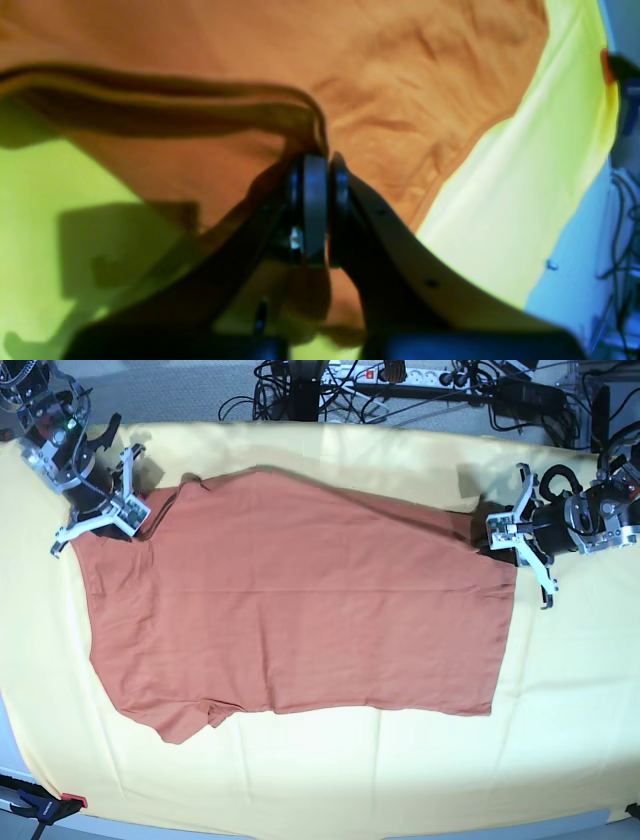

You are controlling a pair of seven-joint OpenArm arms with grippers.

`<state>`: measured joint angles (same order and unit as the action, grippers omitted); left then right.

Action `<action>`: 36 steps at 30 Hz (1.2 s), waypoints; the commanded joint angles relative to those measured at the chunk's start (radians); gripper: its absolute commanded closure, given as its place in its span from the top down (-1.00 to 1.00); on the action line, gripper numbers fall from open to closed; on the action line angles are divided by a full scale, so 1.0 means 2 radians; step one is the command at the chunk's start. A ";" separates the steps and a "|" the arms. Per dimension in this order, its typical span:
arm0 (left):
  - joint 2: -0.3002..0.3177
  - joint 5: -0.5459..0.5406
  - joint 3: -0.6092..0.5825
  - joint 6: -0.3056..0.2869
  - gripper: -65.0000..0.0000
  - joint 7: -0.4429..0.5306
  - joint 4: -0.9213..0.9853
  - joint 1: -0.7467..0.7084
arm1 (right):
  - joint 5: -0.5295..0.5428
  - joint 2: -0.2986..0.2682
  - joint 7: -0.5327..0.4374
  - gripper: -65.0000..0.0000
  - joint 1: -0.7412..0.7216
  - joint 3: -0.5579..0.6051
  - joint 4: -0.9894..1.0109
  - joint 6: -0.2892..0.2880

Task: Fold the T-shirt properly
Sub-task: 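Adjust both grippers' hold on the shirt edge and lower it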

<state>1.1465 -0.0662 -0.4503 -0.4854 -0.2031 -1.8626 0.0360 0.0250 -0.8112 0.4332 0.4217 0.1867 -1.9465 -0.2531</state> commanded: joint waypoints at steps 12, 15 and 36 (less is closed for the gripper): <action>-0.024 0.035 0.006 0.067 -1.00 -0.013 0.000 0.007 | 0.068 -0.007 -0.021 -1.00 -0.087 -0.006 0.052 -0.015; -0.028 0.042 0.006 0.111 -1.00 -0.026 0.000 0.007 | 0.068 -0.007 -0.021 -1.00 -0.095 -0.006 0.064 -0.016; -0.033 0.038 0.006 0.104 -1.00 -0.034 0.000 0.006 | 0.052 0.035 -0.028 -1.00 -0.096 -0.006 0.072 0.056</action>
<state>1.0588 0.0082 -0.4503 -0.2920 -0.2848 -1.8515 0.0334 0.1345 -0.7231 0.3992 0.2432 0.1864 -1.7920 -0.1513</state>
